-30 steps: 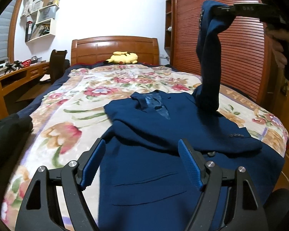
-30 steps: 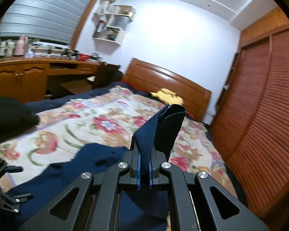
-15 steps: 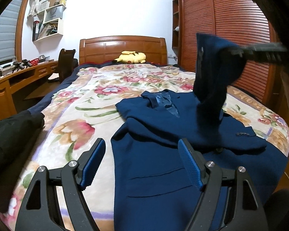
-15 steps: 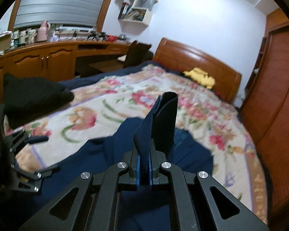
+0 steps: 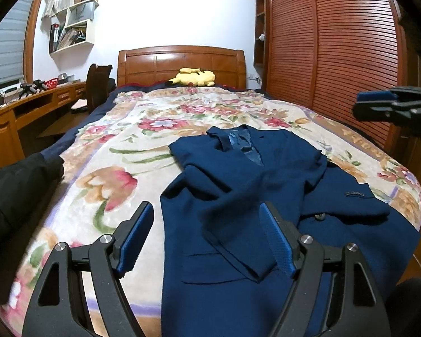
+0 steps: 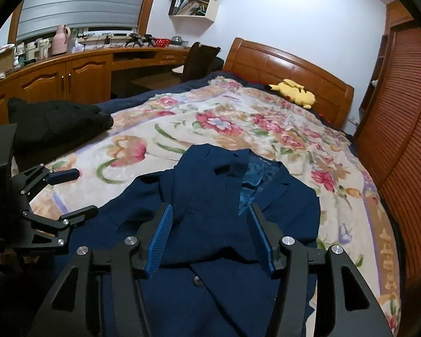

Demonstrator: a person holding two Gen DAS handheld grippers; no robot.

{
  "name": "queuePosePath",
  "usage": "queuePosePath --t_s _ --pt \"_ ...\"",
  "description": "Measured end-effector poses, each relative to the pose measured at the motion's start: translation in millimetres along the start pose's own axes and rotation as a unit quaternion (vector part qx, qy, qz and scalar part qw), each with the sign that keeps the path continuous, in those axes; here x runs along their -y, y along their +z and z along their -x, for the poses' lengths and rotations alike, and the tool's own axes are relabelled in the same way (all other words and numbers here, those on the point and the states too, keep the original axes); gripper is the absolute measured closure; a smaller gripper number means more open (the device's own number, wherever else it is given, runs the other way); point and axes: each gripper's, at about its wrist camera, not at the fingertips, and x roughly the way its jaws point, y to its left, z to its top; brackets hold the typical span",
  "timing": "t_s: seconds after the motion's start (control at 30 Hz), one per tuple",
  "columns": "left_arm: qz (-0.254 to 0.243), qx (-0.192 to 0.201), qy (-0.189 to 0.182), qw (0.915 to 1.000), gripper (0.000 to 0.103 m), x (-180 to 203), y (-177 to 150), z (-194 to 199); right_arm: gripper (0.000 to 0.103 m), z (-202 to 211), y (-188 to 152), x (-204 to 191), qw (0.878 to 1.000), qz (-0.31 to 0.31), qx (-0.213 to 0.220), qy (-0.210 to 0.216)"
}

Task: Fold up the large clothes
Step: 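Lift the held sleeve and fold it across the jacket front, then open the right gripper and withdraw it from the sleeve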

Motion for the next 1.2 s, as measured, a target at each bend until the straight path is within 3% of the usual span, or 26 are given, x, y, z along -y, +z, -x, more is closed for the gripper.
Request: queuePosePath --t_s 0.53,0.67,0.93,1.2 --pt "0.013 -0.058 -0.001 0.9982 0.025 -2 -10 -37 0.046 -32 -56 16 0.996 -0.077 -0.044 -0.010" --pt "0.000 -0.073 0.011 0.9972 0.031 -1 -13 -48 0.046 -58 -65 21 0.993 -0.106 -0.055 -0.006" --pt "-0.012 -0.115 0.015 0.9932 0.032 -7 -12 -76 0.046 -96 -71 24 0.987 -0.146 -0.070 0.002" --pt "-0.009 -0.167 -0.011 0.9859 0.034 0 -8 -121 0.046 -105 -69 26 0.985 -0.153 -0.082 0.010"
